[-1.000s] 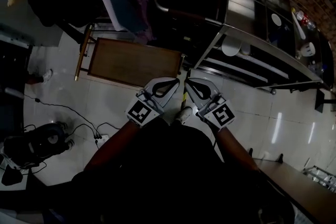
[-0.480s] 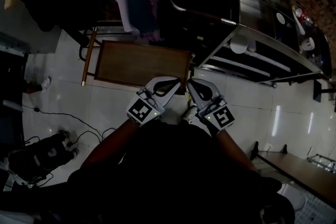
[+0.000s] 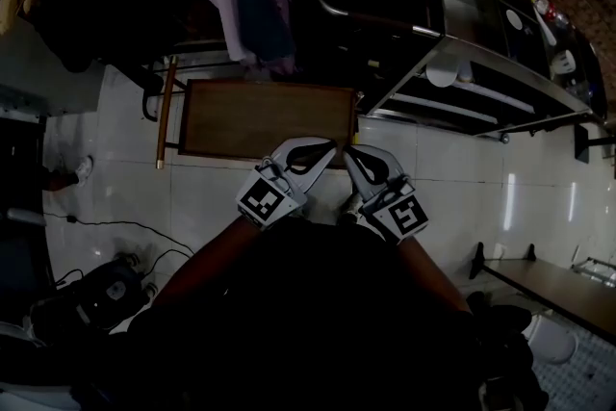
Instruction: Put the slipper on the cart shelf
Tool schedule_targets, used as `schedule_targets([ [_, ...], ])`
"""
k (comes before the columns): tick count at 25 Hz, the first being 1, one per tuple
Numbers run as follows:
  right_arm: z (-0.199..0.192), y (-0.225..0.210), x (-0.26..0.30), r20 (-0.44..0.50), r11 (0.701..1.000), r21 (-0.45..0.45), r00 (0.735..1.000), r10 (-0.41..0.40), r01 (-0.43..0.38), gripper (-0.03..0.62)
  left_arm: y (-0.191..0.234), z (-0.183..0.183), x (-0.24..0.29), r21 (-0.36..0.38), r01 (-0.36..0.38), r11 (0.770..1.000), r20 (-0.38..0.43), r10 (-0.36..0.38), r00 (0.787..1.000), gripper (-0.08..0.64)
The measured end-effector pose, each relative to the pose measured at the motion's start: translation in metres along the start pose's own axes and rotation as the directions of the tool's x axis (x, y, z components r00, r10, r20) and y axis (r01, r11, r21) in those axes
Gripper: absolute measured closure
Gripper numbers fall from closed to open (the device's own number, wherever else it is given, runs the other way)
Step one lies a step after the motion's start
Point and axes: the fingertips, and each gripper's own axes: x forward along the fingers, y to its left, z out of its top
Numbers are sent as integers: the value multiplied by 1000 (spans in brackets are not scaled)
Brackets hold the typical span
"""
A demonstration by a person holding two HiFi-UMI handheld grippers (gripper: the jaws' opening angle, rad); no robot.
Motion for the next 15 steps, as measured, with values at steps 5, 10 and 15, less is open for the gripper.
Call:
schedule_targets([
  [5, 2, -2, 5, 3, 1000, 3, 1000, 5, -6, 591, 3, 0, -1, -13, 1, 1000, -3, -1, 1000, 560],
  [10, 1, -5, 7, -1, 1000, -3, 1000, 14, -14, 591, 7, -8, 0, 24, -7, 1000, -9, 8, 1000, 560],
  [15, -3, -13, 10, -26, 1000, -3, 1000, 3, -3, 591, 8, 1, 6, -100, -25, 995, -22, 23, 999, 560],
])
